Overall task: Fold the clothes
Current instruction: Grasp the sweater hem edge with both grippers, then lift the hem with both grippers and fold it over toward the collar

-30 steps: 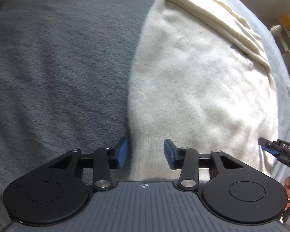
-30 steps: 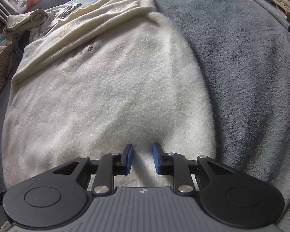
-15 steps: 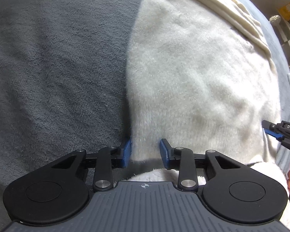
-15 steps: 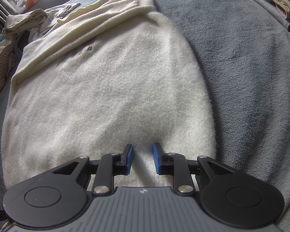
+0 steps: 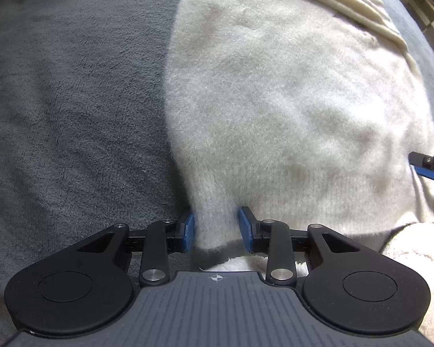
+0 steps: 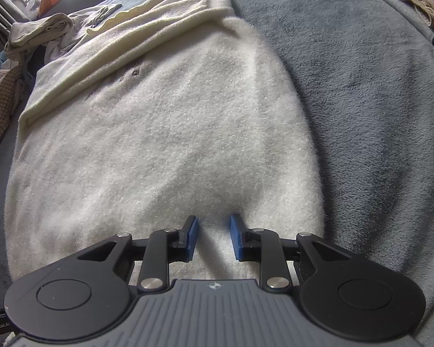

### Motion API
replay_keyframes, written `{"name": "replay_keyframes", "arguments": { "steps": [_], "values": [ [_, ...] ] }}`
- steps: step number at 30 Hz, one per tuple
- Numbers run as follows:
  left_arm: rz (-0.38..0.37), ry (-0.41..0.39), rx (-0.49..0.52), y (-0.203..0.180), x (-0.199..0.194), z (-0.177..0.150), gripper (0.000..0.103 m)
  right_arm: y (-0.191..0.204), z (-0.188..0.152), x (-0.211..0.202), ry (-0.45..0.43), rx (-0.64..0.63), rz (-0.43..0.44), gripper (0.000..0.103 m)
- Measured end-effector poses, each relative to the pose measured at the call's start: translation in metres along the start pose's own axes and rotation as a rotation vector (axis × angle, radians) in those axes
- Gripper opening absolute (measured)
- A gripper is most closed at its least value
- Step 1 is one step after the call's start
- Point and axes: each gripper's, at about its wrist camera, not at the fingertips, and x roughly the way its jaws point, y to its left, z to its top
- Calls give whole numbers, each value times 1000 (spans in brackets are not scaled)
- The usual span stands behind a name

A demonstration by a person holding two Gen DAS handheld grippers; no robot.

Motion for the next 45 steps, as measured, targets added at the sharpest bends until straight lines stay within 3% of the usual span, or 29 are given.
{"name": "replay_keyframes", "arguments": {
  "steps": [3, 7, 8, 14, 19, 25, 27, 29, 32, 35, 40, 44, 45],
  "values": [
    [-13, -1, -14, 1, 1, 0, 32, -5, -1, -12, -34, 31, 31, 37],
    [-24, -2, -34, 1, 4, 0, 32, -25, 0, -44, -181, 107, 44, 42],
    [-20, -1, -30, 0, 5, 0, 33, -34, 2, -46, -183, 131, 38, 42],
    [-21, -1, -36, -5, 8, 1, 33, -93, 11, -41, -120, 297, 5, 43],
    [-16, 2, -37, -9, 12, 2, 34, -126, -18, -19, 44, 498, 207, 43],
    [-8, 4, -33, -16, 16, 3, 34, -132, -42, -6, 181, 563, 361, 43],
    [-6, 2, -36, -18, 17, 3, 33, -128, -43, -4, 205, 543, 370, 35],
    [-11, 3, -38, -19, 18, 4, 29, -121, -43, -3, 219, 510, 369, 12],
    [-79, 14, -57, -15, 17, 7, 15, -113, -35, -8, 182, 494, 419, 9],
    [-158, 32, -149, -2, 19, 14, 9, -99, -9, -15, 122, 464, 466, 8],
    [-298, 8, -318, 20, 14, 27, 8, -78, 37, -21, 55, 429, 526, 8],
    [-353, -46, -357, 14, 9, 36, 8, -74, 58, -19, 38, 425, 548, 8],
    [-357, -41, -358, 39, 7, 46, 8, -75, 62, -18, 36, 426, 551, 8]
  ]
}}
